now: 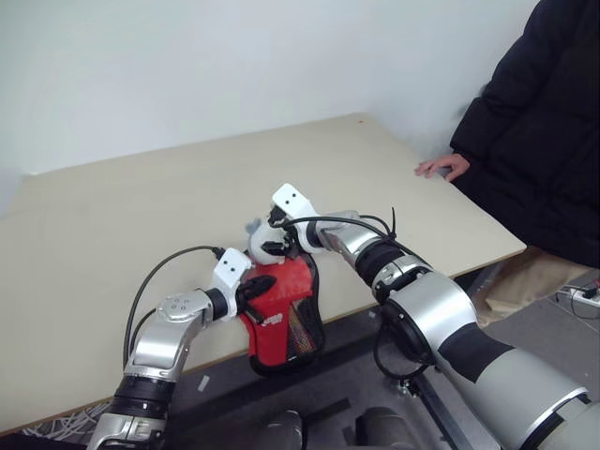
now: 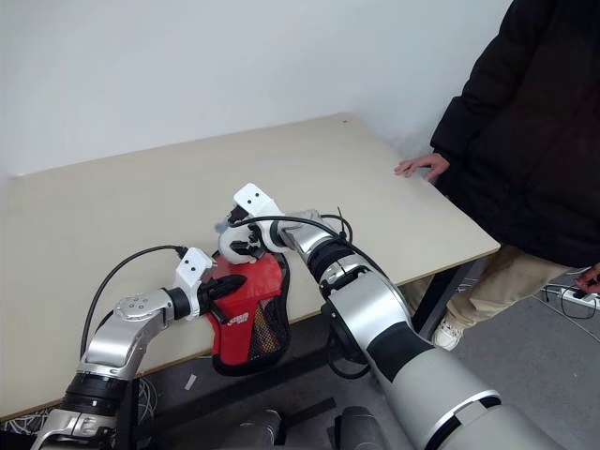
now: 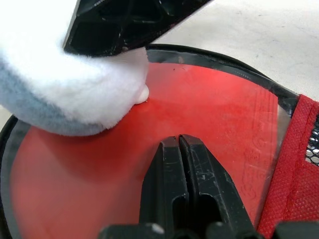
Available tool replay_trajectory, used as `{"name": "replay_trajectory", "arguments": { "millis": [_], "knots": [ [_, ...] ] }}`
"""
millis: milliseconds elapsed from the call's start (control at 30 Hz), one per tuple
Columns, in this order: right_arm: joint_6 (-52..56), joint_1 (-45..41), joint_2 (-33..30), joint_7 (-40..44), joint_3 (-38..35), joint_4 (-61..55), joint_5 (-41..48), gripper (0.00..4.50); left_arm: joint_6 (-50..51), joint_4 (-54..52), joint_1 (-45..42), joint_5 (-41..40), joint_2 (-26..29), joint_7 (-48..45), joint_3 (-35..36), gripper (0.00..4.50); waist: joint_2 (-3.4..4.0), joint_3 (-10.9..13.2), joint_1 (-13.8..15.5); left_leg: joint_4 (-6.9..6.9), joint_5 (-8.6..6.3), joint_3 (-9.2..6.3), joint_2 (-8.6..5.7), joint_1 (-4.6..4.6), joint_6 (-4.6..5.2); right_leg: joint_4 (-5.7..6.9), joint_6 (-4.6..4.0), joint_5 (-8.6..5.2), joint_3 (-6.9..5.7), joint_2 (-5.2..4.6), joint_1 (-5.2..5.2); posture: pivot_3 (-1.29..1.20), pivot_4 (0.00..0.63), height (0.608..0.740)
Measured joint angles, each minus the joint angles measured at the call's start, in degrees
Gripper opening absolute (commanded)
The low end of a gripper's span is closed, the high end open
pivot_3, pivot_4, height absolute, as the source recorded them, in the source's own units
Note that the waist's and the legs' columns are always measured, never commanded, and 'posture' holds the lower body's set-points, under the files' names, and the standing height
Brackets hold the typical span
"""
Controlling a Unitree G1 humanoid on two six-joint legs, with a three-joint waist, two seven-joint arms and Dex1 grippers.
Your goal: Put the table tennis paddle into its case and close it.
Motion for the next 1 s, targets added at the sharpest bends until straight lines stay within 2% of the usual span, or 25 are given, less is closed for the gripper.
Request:
{"name": "replay_trajectory", "arguments": {
  "millis": [133, 400, 433, 667, 1000],
  "knots": [
    [-0.02, 0.05, 0.01, 0.04, 0.2, 0.0, 0.0, 2.05, -0.07, -0.2, 0.26, -0.02, -0.01, 0.04, 0.02, 0.0, 0.0, 0.0, 0.0, 0.0, 0.0, 0.0, 0.0, 0.0, 0.0, 0.0, 0.0, 0.0, 0.0, 0.0, 0.0, 0.0, 0.0, 0.74],
    [-0.04, 0.14, 0.01, 0.18, 0.36, 0.0, -0.03, 0.14, -0.08, -0.26, 0.34, -0.07, -0.02, 0.05, 0.05, 0.0, 0.0, 0.0, 0.0, 0.0, 0.0, 0.01, 0.0, 0.0, 0.0, 0.0, 0.0, 0.0, 0.0, 0.0, 0.0, 0.0, 0.0, 0.74],
    [-0.05, 0.15, 0.01, 0.24, 0.38, 0.0, -0.03, 0.03, -0.08, -0.26, 0.34, -0.08, -0.02, 0.05, 0.05, 0.0, 0.0, 0.0, 0.0, 0.0, 0.0, 0.01, 0.0, 0.0, 0.0, 0.0, 0.0, 0.0, 0.0, 0.0, 0.0, 0.0, 0.0, 0.74],
    [-0.86, 0.25, 0.01, 0.21, 1.22, 0.0, -0.47, 0.03, -0.48, -0.06, 0.33, -0.07, -0.03, 0.01, 0.02, 0.0, 0.0, 0.0, 0.0, 0.0, 0.0, 0.01, 0.0, 0.0, 0.0, 0.0, 0.0, 0.0, 0.01, 0.0, 0.0, 0.0, 0.0, 0.74],
    [-3.3, 0.27, 0.01, -13.39, 1.7, 0.32, -2.13, 0.03, -0.85, 0.49, -0.1, -0.08, -0.63, -0.51, -0.19, 0.0, 0.0, 0.0, 0.08, 0.0, 0.0, 0.03, -0.01, 0.0, 0.0, 0.0, -0.01, 0.0, 0.03, -0.02, -0.01, 0.0, 0.0, 0.74]
  ]
}}
